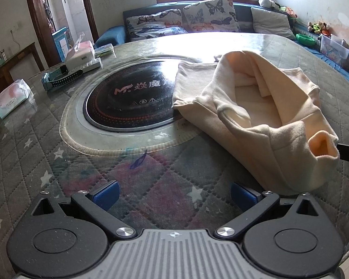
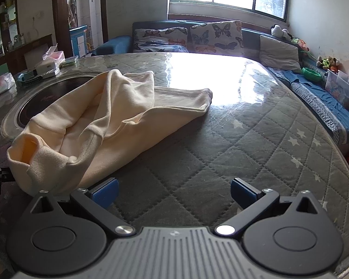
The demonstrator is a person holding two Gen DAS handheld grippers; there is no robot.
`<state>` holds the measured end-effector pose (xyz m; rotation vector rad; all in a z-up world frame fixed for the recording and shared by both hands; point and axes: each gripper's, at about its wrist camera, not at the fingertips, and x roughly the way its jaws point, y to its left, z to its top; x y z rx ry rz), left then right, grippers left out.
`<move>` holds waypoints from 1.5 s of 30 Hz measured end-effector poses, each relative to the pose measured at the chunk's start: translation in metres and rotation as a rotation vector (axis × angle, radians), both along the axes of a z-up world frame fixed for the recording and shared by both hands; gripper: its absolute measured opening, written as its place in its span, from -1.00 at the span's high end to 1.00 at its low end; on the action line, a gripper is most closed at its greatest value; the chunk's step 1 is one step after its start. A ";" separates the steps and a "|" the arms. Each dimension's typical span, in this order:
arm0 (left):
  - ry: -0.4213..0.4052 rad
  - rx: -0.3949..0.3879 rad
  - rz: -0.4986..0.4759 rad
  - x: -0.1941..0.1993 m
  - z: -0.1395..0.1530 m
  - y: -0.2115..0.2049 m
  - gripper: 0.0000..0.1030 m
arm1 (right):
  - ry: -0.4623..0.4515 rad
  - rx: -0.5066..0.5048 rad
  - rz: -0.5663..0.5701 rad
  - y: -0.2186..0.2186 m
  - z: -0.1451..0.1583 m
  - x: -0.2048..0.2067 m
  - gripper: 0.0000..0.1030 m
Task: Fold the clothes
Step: 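Reach both grippers toward the crumpled cream shirt, then grasp the shirt edge with the left gripper while the right gripper grasps another edge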
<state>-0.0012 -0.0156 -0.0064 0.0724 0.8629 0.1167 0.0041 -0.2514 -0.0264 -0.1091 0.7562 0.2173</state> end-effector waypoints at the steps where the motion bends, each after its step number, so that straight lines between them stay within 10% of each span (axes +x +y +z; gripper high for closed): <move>1: 0.001 0.002 0.000 0.000 0.000 0.000 -1.00 | 0.000 -0.001 0.002 0.001 0.000 0.000 -1.00; 33: -0.150 0.032 -0.082 0.055 0.052 0.009 -0.98 | -0.086 0.055 0.058 0.012 0.044 0.043 -0.80; 45: -0.211 -0.084 -0.269 0.127 0.050 -0.017 -0.40 | -0.097 0.107 0.088 0.025 0.056 0.083 -0.51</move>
